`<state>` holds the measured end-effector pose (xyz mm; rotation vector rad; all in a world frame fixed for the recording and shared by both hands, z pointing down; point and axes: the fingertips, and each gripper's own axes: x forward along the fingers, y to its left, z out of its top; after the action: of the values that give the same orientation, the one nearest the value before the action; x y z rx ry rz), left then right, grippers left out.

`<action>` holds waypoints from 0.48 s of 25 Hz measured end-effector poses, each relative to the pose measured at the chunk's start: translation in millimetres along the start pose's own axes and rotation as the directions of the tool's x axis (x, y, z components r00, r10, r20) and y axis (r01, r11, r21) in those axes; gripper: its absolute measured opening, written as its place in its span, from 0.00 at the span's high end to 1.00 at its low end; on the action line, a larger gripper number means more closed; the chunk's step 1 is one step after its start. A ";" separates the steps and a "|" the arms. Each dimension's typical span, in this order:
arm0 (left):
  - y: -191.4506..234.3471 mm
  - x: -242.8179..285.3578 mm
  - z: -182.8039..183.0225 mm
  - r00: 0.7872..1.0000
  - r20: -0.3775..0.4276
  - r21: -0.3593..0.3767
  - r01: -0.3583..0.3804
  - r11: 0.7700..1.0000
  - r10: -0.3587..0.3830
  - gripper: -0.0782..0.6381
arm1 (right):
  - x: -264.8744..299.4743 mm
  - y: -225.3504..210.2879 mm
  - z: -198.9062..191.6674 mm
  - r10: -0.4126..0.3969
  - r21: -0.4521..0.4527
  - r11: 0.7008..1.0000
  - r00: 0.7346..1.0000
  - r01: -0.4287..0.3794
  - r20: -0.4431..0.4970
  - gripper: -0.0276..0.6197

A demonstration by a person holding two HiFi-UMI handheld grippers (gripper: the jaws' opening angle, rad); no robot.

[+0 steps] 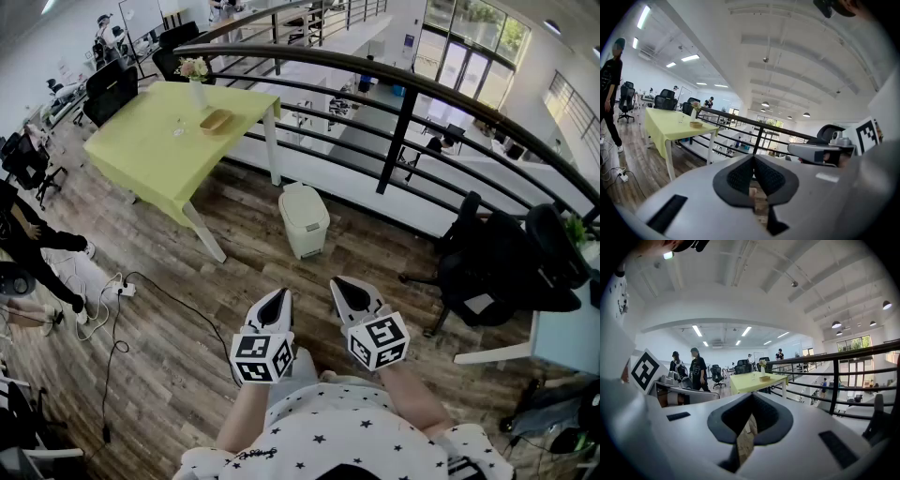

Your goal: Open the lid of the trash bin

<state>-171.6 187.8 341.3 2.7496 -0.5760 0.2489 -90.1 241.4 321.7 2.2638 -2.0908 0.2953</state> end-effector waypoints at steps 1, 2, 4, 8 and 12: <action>-3.1 -4.3 -1.4 1.000 -0.003 0.000 0.000 1.000 0.000 0.87 | -5.6 1.3 0.7 -0.003 0.002 1.000 1.000 0.003 0.003 0.97; -6.2 -8.4 -2.6 1.000 -0.005 -0.001 0.000 1.000 0.000 0.87 | -11.0 2.5 1.3 -0.006 0.004 1.000 1.000 0.006 0.006 0.97; -12.2 -14.8 -4.1 1.000 -0.005 0.000 0.002 1.000 -0.002 0.87 | -20.1 4.4 1.5 -0.008 0.009 1.000 1.000 0.008 0.008 0.97; -20.2 -20.0 -4.6 1.000 -0.002 -0.004 0.003 1.000 -0.003 0.87 | -28.3 9.2 -3.3 0.007 0.015 1.000 1.000 -0.007 -0.004 0.97; -22.4 -23.5 -4.6 1.000 -0.004 -0.015 -0.005 1.000 0.005 0.87 | -32.6 13.9 -7.2 0.019 0.019 1.000 1.000 -0.019 -0.012 0.97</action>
<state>-184.0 217.3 334.1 2.7333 -0.5815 0.2506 -107.0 273.4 321.9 2.2478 -2.1139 0.3304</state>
